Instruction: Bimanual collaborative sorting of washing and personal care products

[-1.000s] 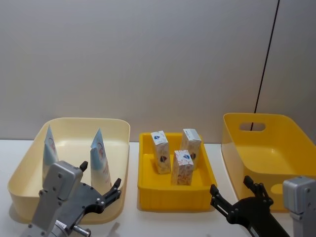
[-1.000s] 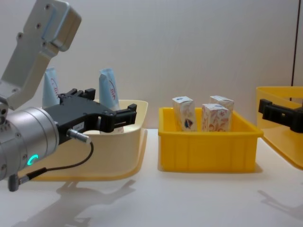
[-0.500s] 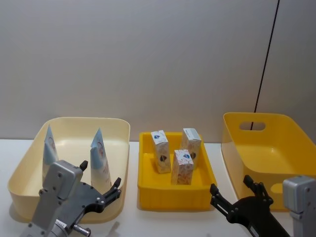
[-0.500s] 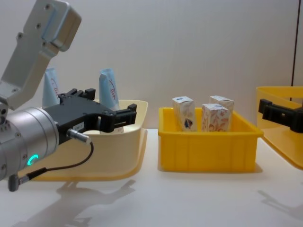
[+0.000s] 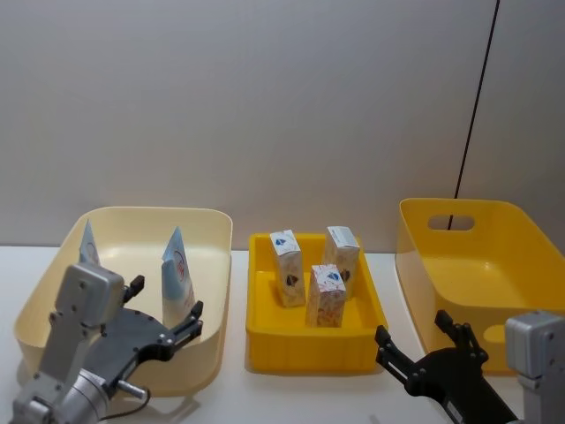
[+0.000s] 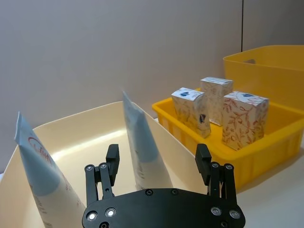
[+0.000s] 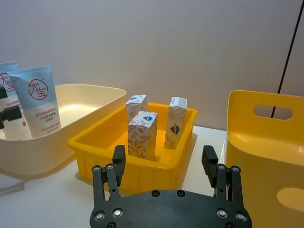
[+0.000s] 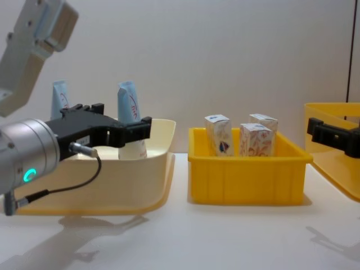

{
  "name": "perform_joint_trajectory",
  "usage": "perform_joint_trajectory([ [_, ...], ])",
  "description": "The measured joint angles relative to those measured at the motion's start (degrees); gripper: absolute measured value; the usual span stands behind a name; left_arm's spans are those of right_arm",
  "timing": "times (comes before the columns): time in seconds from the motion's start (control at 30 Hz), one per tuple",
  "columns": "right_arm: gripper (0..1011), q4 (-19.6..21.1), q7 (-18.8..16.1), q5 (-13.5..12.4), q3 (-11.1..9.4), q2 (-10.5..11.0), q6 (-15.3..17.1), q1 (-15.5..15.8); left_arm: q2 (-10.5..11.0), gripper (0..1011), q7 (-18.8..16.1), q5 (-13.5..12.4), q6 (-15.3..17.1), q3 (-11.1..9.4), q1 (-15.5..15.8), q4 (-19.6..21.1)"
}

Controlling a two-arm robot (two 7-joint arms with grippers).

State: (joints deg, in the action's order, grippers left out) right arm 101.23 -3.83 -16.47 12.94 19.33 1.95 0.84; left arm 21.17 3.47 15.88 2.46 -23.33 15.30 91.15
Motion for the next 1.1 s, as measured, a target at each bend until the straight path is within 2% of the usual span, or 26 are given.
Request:
perform_joint_trajectory([
  [0.2, 1001, 0.0, 0.0, 0.0, 0.0, 0.0, 0.0, 0.0, -0.75, 1000, 2.06, 3.12, 2.13, 1.59, 2.01, -2.35],
  [0.47, 1001, 0.0, 0.0, 0.0, 0.0, 0.0, 0.0, 0.0, -1.9, 1000, 4.45, 5.61, 4.35, 2.68, 5.07, -6.22],
  [1.1, 1001, 0.0, 0.0, 0.0, 0.0, 0.0, 0.0, 0.0, -5.63, 975, 6.79, 6.71, 4.96, 2.63, 10.25, -13.76],
])
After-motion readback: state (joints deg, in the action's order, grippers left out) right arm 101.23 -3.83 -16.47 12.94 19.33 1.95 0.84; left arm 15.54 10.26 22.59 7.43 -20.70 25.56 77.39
